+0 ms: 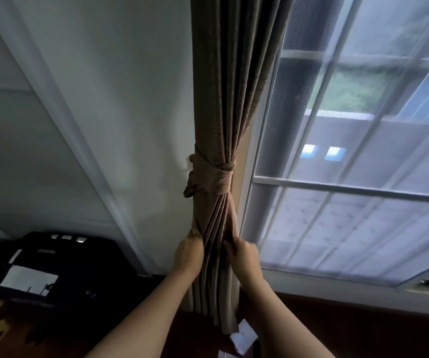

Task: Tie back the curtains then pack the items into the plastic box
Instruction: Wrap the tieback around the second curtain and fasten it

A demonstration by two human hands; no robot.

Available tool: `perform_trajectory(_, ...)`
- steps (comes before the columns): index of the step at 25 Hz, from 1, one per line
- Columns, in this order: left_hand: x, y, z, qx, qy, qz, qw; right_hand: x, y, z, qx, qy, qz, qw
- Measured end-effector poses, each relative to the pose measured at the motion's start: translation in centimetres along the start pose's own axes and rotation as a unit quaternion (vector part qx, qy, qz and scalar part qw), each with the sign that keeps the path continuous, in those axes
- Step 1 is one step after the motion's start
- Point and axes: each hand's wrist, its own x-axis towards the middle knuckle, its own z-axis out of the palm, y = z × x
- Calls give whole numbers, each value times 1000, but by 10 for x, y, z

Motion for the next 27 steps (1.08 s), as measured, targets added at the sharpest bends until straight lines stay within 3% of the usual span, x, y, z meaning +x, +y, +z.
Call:
perform_trajectory(3,-14,7,-30,-75,18,-9,997,-3,-11,-34,89,-12,-52,995)
perform_trajectory(5,-31,19,-59,-141,127,-12,982,7,-25,-64,125,54,-76,988)
perform_trajectory(8,-33,52,-109,-198,353,109,908,43,-67,-127,101,188,-147,966)
perform_trajectory(10,-25,90,-154,-219,434,193,853,64,-112,-174,114,230,-191,947)
perform_trajectory(12,-24,134,-200,-240,439,258,827,78,-160,-214,158,231,-218,935)
perform_trajectory(15,-23,175,-238,-240,390,308,834,90,-216,-252,276,134,-245,920)
perform_trajectory(18,-17,180,-242,-210,339,314,862,95,-227,-255,208,176,-245,931)
perform_trajectory(20,-10,172,-238,-196,348,301,866,86,-218,-241,165,206,-225,938)
perform_trajectory(24,-15,156,-216,-133,306,284,899,69,-190,-211,100,179,-195,959)
perform_trajectory(27,-23,138,-196,-148,261,284,910,60,-171,-202,57,123,-161,978)
